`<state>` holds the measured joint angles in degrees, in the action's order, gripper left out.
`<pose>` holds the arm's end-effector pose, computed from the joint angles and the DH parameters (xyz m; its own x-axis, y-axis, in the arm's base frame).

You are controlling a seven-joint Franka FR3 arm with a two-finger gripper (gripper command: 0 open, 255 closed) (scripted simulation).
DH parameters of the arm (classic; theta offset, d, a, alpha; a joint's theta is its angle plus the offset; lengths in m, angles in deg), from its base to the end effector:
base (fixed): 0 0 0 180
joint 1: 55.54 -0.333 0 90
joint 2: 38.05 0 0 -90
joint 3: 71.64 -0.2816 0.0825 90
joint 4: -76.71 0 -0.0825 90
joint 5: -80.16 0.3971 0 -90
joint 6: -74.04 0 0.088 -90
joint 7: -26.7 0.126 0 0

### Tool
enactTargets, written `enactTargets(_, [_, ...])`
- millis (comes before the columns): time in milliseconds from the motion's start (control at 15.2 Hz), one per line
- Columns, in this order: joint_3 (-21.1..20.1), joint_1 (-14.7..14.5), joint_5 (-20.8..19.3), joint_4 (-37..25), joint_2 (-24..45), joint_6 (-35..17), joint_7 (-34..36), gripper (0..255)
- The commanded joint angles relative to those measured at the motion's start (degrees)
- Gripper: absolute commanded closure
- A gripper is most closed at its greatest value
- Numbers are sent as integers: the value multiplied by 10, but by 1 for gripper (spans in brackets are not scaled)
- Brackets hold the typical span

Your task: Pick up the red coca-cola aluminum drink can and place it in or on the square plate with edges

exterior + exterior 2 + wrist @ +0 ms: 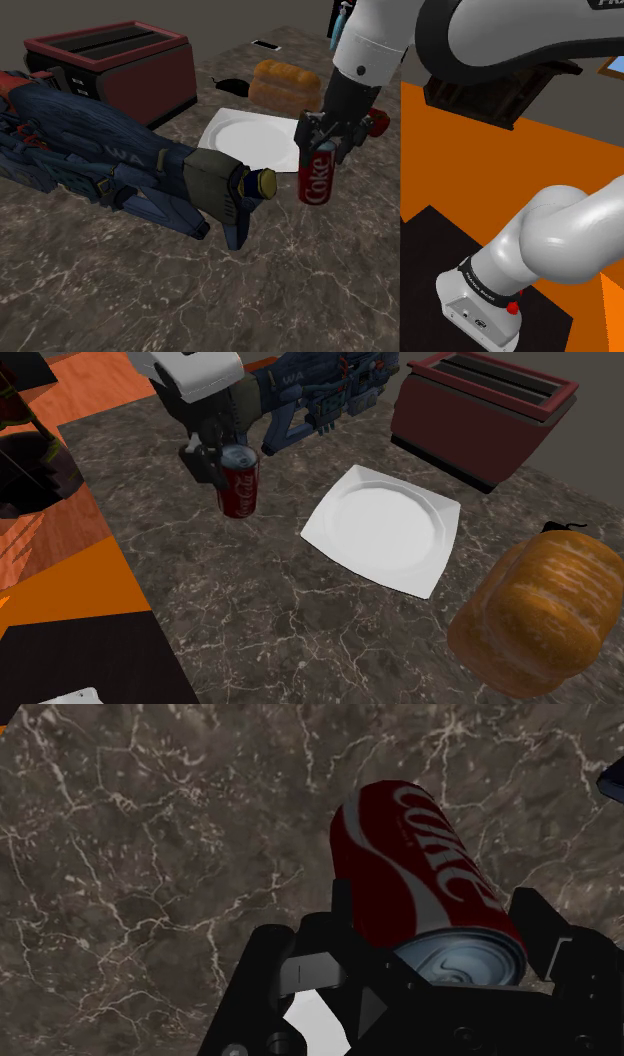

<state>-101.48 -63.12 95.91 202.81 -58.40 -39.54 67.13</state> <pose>0.3756 0.3262 0.4600 0.9853 -0.1698 0.0164 -0.1664 -0.9776 -0.1287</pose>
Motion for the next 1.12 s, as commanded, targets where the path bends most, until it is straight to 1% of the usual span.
enactTargets(0, [2, 1, -2, -15, -2, 17, 2, 255])
enactTargets(132, [4, 1, -2, -25, -3, 27, 3, 255])
enactTargets(462, [8, 32, -50, -118, 94, 34, -7, 255])
enactTargets(792, [12, 49, -102, -231, 197, 56, -9, 255])
enactTargets(1056, [18, 50, -145, -341, 286, 88, -8, 255])
